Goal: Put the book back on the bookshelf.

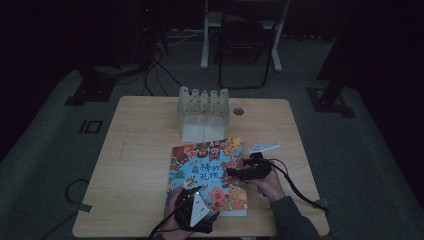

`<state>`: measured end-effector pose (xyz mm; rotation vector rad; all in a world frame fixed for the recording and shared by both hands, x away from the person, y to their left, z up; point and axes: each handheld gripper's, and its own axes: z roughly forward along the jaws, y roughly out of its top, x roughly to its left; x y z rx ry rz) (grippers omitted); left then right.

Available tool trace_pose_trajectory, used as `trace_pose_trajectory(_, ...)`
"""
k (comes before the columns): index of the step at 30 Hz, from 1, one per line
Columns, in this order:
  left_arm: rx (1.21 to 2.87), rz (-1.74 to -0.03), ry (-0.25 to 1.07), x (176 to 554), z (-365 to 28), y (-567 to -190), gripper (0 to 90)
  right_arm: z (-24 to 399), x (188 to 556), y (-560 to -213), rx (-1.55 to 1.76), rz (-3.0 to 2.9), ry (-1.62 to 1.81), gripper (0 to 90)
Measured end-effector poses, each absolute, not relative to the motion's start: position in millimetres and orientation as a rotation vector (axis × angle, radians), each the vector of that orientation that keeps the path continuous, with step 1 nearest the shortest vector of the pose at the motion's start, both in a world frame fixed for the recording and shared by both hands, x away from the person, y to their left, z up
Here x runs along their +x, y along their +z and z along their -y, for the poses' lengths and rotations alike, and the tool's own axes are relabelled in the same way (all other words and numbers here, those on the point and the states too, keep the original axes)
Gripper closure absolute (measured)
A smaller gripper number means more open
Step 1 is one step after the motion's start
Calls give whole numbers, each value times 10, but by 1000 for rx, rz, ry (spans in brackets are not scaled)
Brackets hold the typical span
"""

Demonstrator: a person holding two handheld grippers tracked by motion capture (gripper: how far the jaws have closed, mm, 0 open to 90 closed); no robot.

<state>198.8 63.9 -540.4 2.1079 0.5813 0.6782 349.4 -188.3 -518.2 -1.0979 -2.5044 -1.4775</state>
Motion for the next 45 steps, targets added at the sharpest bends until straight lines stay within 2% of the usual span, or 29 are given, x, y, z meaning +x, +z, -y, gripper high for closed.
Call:
trace_pose_trajectory(25,2090,-581,655,1985,-655,-5405,67,1875,3619,-5190,-1111,2382,-1465,460)
trace_pose_trajectory(40,2090,-575,620,1979,-680,-5417,140,1873,3650,-5170,-1119,2359,-1440,501)
trace_pose_trajectory(45,2096,-582,615,1982,-725,-5423,147,1844,3633,-5062,-1121,2339,-1512,566)
